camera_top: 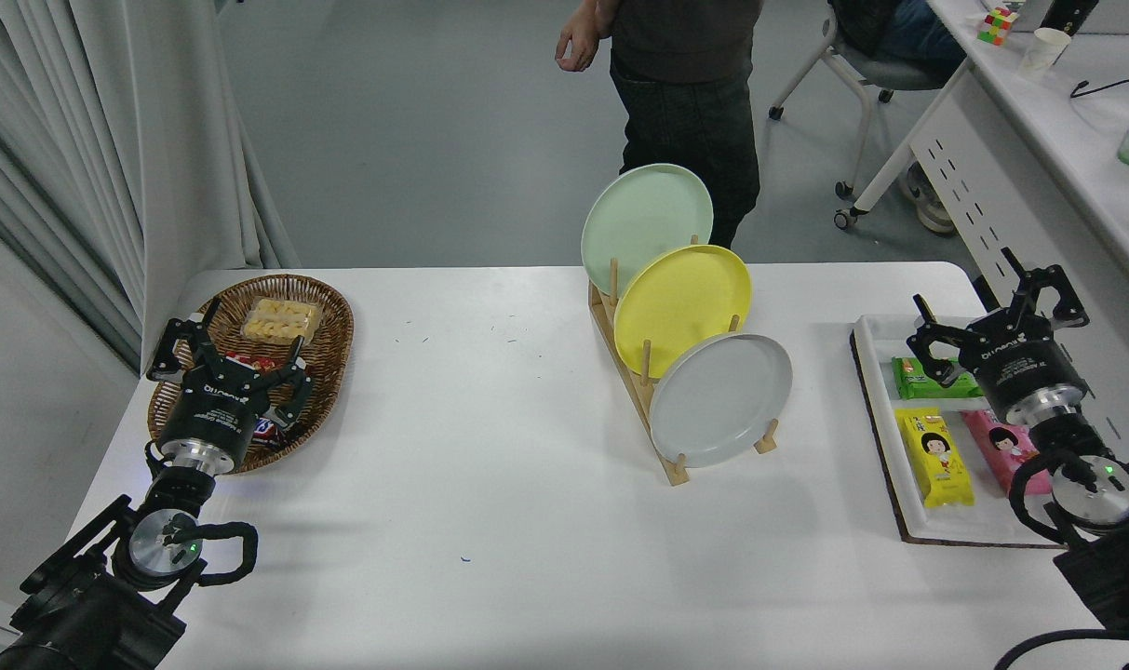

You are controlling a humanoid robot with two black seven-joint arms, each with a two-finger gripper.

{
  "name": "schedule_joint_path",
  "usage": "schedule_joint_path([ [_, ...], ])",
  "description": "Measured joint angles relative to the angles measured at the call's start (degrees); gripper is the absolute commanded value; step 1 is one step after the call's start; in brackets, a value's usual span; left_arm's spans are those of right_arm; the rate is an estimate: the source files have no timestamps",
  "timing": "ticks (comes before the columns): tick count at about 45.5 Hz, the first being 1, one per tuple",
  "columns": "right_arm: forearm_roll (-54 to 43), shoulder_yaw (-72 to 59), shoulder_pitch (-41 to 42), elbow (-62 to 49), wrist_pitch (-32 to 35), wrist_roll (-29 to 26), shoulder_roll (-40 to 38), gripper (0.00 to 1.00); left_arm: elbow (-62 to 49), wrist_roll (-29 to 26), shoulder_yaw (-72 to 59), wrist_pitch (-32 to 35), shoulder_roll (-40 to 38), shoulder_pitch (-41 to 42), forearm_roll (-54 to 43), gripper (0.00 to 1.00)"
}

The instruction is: Place the plate on the table

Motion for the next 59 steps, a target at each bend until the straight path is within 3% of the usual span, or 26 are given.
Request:
schedule_joint_path([
  [24, -0.5, -12.6, 3.6, 7.7, -0.4, -11.2, -10.5, 1.00, 0.0, 0.0, 0.0, 0.0, 0.0, 0.0, 0.0, 0.98],
  [40, 17.7, -43.6, 15.1, 9.9, 0.1, -17.9, -17.8, 1.00, 0.0, 0.0, 0.0, 0.0, 0.0, 0.0, 0.0, 0.98],
  [59, 24.8, -51.9, 19.6, 10.7, 0.2, -25.0, -19.9, 1.00, 0.0, 0.0, 0.0, 0.0, 0.0, 0.0, 0.0, 0.98],
])
